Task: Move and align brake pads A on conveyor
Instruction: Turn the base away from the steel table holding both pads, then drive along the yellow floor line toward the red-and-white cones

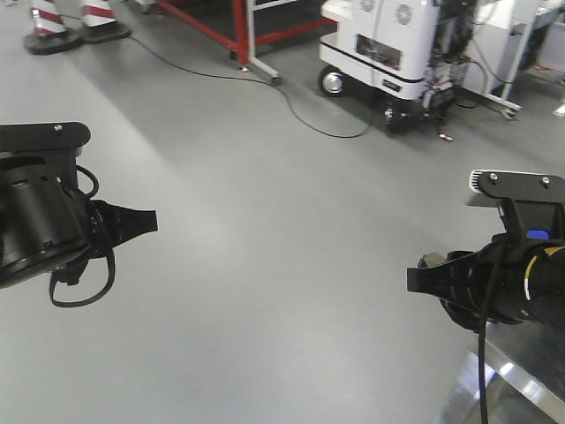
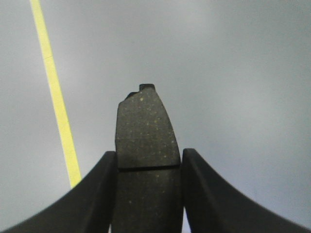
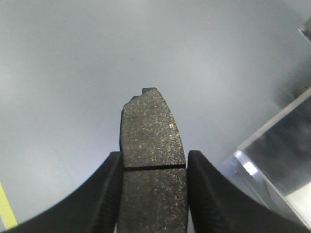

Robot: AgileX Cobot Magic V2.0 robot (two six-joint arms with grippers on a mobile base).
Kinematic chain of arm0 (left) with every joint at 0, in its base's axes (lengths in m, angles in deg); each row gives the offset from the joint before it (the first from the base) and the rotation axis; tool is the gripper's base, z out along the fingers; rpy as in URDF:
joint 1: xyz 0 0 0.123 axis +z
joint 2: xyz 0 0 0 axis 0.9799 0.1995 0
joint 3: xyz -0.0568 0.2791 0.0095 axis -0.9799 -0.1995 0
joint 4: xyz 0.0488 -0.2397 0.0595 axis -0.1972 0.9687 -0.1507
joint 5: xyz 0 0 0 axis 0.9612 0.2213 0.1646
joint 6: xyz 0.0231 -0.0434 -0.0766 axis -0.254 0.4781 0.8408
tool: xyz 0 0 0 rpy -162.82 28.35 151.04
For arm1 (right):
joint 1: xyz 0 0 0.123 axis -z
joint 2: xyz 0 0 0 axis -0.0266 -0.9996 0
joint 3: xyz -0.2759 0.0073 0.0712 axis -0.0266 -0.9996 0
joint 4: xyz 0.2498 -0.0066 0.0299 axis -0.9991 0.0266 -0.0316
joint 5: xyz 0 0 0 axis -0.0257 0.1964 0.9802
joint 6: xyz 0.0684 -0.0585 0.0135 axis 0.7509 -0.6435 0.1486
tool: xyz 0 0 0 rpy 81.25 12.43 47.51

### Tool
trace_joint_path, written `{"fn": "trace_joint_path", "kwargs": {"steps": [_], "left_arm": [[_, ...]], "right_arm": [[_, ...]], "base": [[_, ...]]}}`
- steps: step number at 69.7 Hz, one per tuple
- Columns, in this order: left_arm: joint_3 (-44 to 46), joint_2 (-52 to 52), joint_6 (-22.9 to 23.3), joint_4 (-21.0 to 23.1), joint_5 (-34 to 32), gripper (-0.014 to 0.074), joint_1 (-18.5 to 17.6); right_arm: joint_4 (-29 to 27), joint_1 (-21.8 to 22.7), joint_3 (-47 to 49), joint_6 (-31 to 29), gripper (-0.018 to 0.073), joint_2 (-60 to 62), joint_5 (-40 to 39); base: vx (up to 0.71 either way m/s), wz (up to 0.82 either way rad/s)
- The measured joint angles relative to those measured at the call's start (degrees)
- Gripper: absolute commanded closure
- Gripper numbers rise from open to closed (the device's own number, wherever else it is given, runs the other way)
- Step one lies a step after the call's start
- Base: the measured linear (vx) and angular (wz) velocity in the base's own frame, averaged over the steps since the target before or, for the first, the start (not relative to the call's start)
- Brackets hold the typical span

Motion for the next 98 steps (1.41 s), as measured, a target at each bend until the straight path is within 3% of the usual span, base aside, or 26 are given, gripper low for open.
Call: {"fn": "trace_joint_path", "kwargs": {"steps": [98], "left_arm": [[0.0, 0.0, 0.0, 0.0, 0.0, 0.0443, 0.0]], "right_arm": [[0.0, 0.0, 0.0, 0.0, 0.0405, 0.0, 0.5]], "base": [[0.13, 0.40]]}}
